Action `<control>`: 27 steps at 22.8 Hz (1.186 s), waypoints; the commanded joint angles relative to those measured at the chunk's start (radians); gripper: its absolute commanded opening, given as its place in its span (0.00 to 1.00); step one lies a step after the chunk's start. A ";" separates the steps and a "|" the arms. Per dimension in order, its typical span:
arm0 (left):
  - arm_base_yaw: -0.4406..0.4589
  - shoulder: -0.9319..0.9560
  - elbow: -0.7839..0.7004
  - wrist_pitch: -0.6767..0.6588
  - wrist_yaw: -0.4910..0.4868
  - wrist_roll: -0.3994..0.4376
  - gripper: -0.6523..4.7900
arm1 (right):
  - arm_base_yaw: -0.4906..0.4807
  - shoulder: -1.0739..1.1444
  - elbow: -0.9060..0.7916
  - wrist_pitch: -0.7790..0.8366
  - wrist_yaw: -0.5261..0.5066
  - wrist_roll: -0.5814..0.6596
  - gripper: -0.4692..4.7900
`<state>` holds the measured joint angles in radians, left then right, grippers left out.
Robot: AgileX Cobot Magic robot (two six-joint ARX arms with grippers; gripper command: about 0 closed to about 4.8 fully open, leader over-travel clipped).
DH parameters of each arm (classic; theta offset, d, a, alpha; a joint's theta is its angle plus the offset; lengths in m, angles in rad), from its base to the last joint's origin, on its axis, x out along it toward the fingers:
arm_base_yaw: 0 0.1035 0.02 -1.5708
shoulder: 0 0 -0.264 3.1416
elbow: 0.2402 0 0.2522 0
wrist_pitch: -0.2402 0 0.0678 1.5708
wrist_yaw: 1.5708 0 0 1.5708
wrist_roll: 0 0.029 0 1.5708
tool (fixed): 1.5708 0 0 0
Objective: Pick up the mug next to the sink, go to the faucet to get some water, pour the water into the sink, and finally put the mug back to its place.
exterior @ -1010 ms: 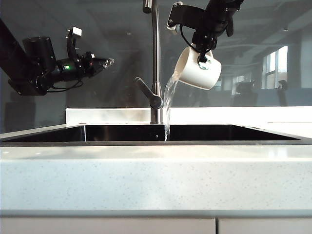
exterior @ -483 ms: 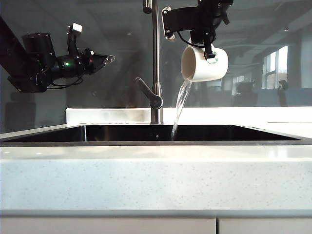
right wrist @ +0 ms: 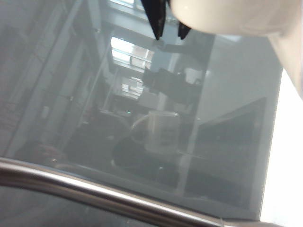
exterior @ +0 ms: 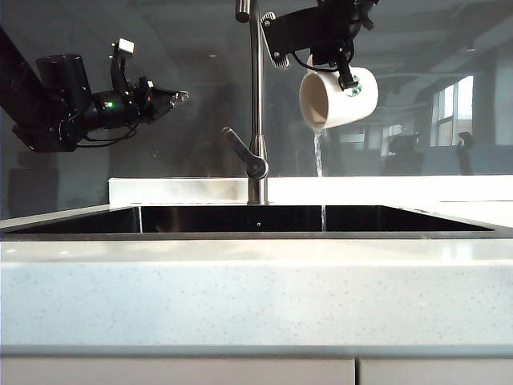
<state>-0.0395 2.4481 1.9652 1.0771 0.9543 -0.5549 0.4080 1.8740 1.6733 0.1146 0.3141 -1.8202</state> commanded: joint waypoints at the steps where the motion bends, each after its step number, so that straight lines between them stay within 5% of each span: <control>1: 0.000 -0.009 0.005 0.009 0.012 -0.003 0.11 | 0.016 -0.023 0.013 0.058 0.009 -0.016 0.09; 7: 0.000 -0.009 0.005 0.009 0.012 -0.003 0.11 | 0.026 -0.023 0.013 0.047 0.051 0.046 0.09; 10: 0.000 -0.008 0.005 0.008 0.012 -0.003 0.11 | 0.014 -0.035 0.013 0.000 0.111 0.474 0.09; 12: 0.000 -0.008 0.005 0.009 0.012 -0.003 0.11 | -0.005 -0.052 0.012 -0.072 0.085 0.651 0.09; 15: 0.000 -0.008 0.005 0.009 0.012 -0.003 0.11 | -0.109 -0.114 0.009 -0.257 -0.095 1.243 0.09; 19: 0.000 -0.009 0.005 0.009 0.012 -0.003 0.11 | -0.201 -0.183 -0.071 -0.285 -0.215 1.413 0.09; 27: 0.000 -0.008 0.005 0.009 0.012 -0.003 0.11 | -0.475 -0.418 -0.651 0.189 -0.399 1.726 0.09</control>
<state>-0.0410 2.4481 1.9652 1.0771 0.9604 -0.5549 -0.0502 1.4845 1.0554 0.1658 -0.0589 -0.1421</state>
